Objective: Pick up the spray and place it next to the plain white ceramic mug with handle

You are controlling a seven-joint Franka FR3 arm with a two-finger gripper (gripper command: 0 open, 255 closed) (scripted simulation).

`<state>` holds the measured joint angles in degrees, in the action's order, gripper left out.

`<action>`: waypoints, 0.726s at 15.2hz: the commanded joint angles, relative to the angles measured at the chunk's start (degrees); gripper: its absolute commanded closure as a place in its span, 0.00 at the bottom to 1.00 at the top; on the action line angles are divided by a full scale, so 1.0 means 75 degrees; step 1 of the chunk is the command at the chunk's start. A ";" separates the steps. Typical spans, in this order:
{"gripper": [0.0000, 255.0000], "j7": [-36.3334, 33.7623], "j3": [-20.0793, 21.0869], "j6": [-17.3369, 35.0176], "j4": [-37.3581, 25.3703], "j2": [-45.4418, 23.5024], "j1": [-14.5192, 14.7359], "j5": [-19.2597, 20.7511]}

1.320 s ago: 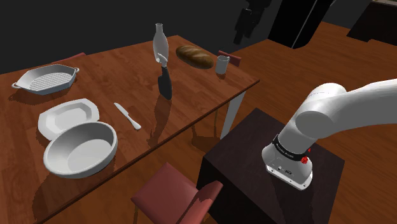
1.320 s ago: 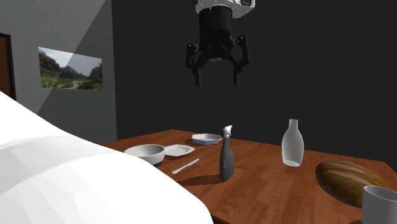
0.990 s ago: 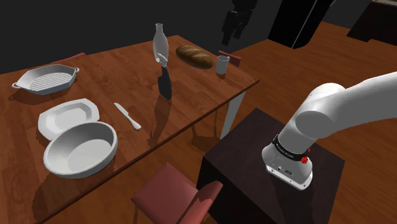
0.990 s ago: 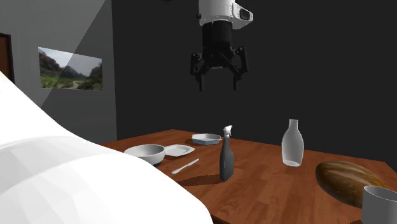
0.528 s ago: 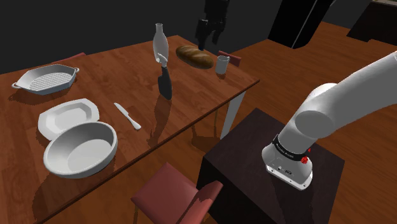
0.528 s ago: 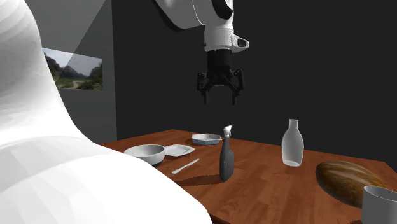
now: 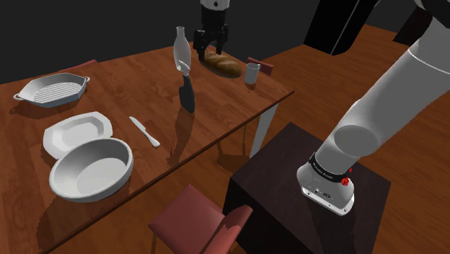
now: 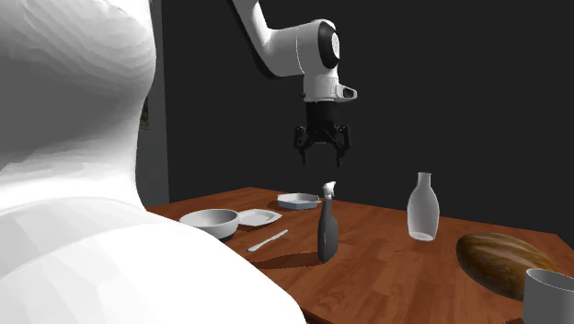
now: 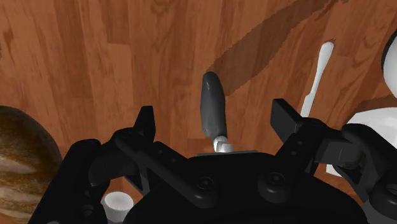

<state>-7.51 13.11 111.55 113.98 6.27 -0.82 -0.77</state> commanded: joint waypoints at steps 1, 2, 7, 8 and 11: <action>0.00 -0.0221 0.0070 0.0028 -0.0588 -0.0683 0.0010 0.0177; 0.00 -0.0332 0.0099 0.0037 -0.0866 -0.1006 0.0031 0.0267; 0.00 -0.0838 0.0138 -0.0083 -0.2463 -0.2661 0.0234 0.0724; 0.00 -0.0924 0.0130 -0.0144 -0.2830 -0.3004 0.0290 0.0811; 0.00 -0.0961 0.0112 0.0021 -0.2811 -0.3161 0.0315 0.0852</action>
<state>-14.56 13.98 111.11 92.62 -17.10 1.48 5.51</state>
